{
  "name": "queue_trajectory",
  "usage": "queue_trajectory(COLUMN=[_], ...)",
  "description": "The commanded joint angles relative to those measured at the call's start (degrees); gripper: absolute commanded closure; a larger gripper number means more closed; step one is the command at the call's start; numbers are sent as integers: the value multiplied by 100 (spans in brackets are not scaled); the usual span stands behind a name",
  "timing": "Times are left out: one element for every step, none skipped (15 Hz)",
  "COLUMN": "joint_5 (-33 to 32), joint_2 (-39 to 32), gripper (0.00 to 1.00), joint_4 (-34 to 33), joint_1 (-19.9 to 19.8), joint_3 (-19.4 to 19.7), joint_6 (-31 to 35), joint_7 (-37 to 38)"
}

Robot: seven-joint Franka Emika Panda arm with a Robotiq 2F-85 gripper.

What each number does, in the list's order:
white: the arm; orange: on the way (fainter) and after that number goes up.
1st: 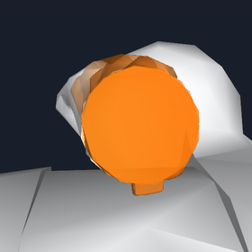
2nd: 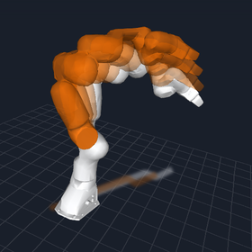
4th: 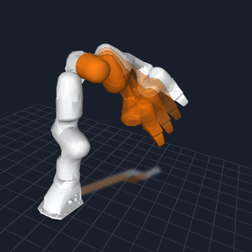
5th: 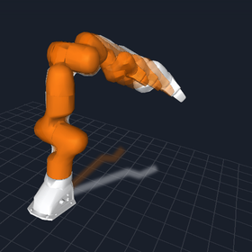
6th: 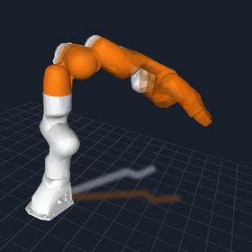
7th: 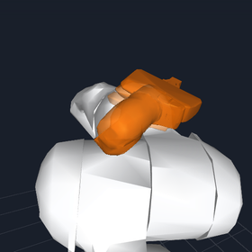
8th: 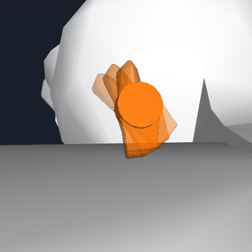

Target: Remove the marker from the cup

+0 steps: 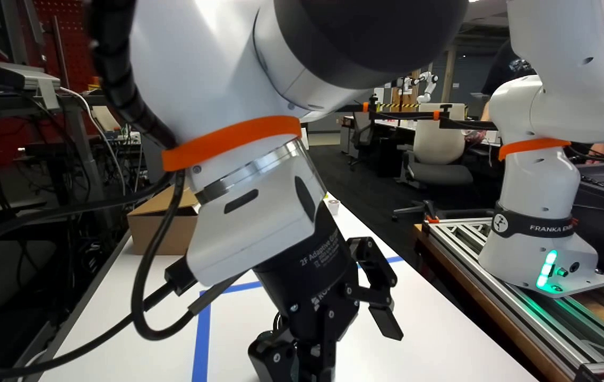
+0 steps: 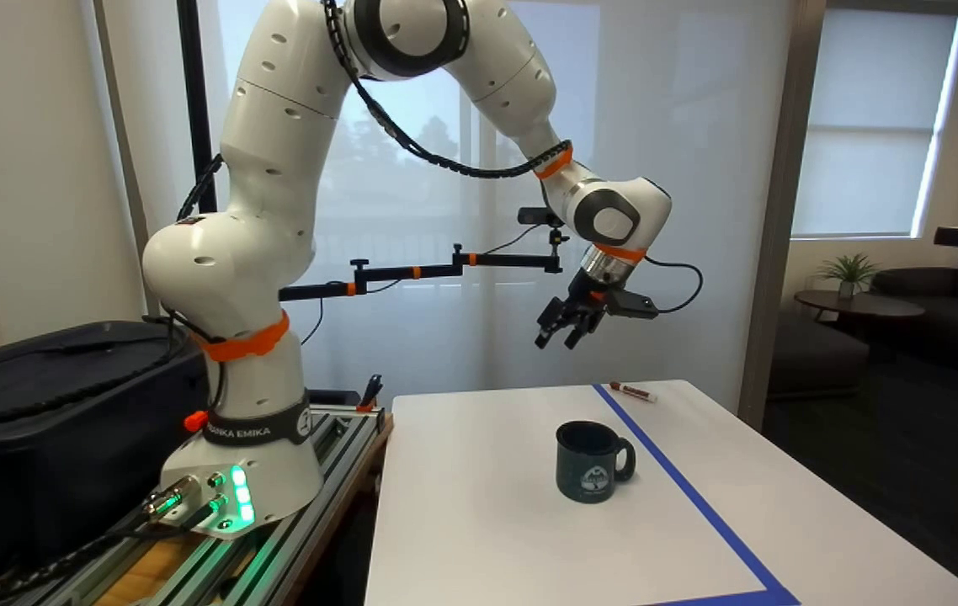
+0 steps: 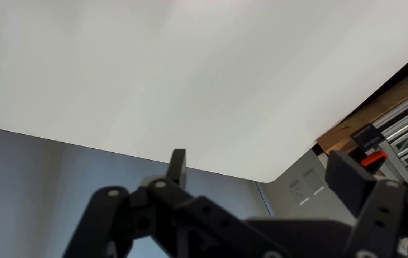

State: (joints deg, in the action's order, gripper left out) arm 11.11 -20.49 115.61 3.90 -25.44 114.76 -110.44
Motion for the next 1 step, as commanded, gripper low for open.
queue_trajectory(joint_5=[95], joint_2=[30], gripper=[0], joint_4=[-19], joint_1=[237], joint_3=[249], joint_6=[-28], joint_7=[-65])
